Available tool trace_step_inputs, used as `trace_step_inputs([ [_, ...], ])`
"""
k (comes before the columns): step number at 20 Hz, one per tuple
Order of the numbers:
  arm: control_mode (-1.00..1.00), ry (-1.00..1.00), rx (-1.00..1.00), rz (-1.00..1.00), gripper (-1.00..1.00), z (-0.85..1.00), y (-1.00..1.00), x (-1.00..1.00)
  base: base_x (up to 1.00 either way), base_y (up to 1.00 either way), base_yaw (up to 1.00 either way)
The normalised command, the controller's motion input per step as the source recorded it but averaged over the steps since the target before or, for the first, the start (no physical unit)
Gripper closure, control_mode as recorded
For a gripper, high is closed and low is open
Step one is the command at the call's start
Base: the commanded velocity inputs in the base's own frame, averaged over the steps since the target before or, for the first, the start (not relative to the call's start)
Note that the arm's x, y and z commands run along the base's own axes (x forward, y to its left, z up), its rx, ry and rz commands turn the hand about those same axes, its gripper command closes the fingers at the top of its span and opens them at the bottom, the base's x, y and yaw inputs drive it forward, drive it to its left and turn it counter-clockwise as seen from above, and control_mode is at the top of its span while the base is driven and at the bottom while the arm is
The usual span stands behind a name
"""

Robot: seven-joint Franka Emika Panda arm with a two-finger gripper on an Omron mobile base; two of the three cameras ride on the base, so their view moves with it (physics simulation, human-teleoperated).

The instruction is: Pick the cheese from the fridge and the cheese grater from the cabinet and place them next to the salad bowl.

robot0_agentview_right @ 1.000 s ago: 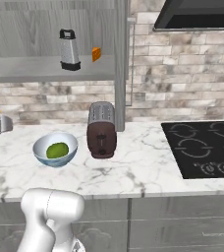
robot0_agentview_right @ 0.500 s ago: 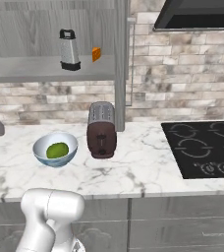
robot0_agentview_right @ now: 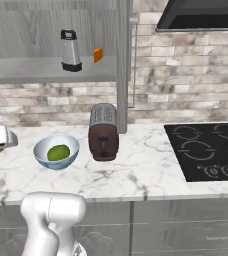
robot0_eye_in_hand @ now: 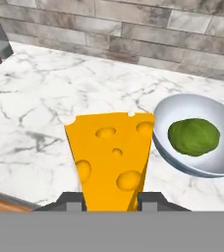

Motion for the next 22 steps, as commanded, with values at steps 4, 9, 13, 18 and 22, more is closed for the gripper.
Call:
trace_step_inputs([
  [4, -1.0, 0.01, 0.0, 0.0, 1.0, -0.44, 0.43, 0.46, 0.0, 0.0, 0.0],
  [9, -1.0, 0.03, -0.01, 0.0, 1.0, -0.39, 0.51, 0.37, 0.0, 0.0, 0.0],
  [13, -1.0, 0.08, 0.0, 0.0, 1.0, -0.31, 0.39, 0.34, 0.0, 0.0, 0.0],
  [18, -1.0, 0.21, 0.0, 0.0, 1.0, -0.31, 0.26, 0.43, 0.0, 0.0, 0.0],
  [22, -1.0, 0.1, -0.01, 0.0, 1.0, -0.43, 0.17, 0.5, 0.0, 0.0, 0.0],
])
